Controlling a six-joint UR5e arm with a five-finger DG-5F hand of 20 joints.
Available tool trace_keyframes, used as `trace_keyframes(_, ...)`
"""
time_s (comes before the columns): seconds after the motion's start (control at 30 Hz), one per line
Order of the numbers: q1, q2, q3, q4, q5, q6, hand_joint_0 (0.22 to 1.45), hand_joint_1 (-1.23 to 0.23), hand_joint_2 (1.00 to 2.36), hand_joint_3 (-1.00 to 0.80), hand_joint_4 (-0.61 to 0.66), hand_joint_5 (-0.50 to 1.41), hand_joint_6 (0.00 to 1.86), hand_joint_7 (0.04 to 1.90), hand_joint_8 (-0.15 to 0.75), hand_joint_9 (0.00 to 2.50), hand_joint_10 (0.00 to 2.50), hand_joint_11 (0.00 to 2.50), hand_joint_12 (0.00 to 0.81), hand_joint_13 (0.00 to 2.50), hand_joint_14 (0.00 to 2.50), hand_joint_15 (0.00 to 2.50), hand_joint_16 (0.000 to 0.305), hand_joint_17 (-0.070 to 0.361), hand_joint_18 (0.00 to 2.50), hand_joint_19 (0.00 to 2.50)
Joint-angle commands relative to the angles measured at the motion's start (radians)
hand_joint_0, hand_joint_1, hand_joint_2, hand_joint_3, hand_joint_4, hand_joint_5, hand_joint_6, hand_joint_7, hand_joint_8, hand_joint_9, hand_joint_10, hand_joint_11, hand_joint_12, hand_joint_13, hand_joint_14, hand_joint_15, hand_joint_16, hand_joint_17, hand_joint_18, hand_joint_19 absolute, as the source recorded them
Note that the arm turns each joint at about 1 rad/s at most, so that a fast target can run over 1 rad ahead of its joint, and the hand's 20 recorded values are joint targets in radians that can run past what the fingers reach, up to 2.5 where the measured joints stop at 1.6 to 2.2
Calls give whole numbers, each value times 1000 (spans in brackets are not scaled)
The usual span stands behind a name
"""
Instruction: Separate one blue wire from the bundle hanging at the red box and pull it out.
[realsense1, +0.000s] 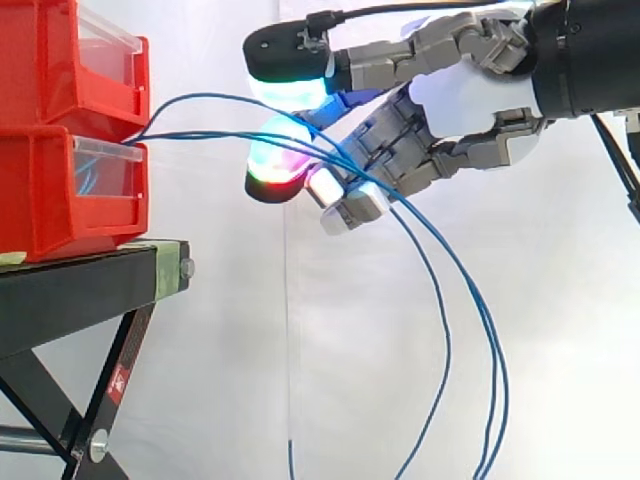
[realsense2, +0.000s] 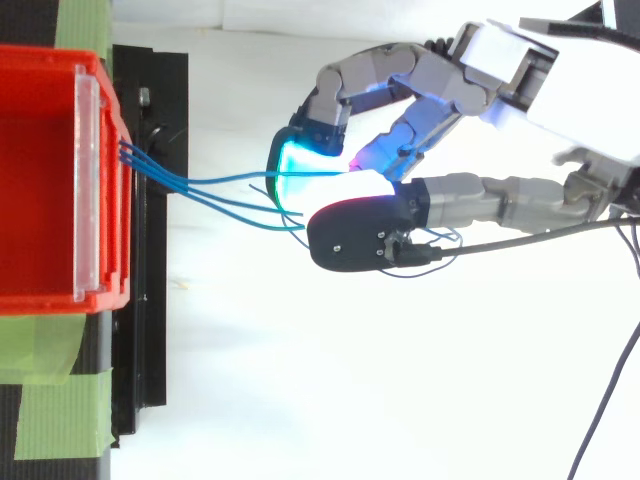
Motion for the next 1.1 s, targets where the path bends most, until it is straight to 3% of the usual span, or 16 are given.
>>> trace_keyframes(0.0, -3, 2, 0, 6, 4, -11, 644, -555, 1014, -364, 224, -204, 732, 1037, 371, 1069, 18, 855, 349, 1292, 25, 1209, 44, 99, 490, 347)
trace_keyframes(0.77, -21, 2, 0, 4, -1, -14, 642, -552, 1014, -357, 220, -208, 738, 1031, 371, 1064, 19, 863, 349, 1297, 25, 1212, 43, 97, 496, 346)
trace_keyframes(1.07, -23, 8, 0, 6, -1, -14, 659, -639, 1017, -318, 201, -225, 794, 981, 367, 1052, 18, 886, 347, 1298, 24, 1225, 43, 97, 500, 345)
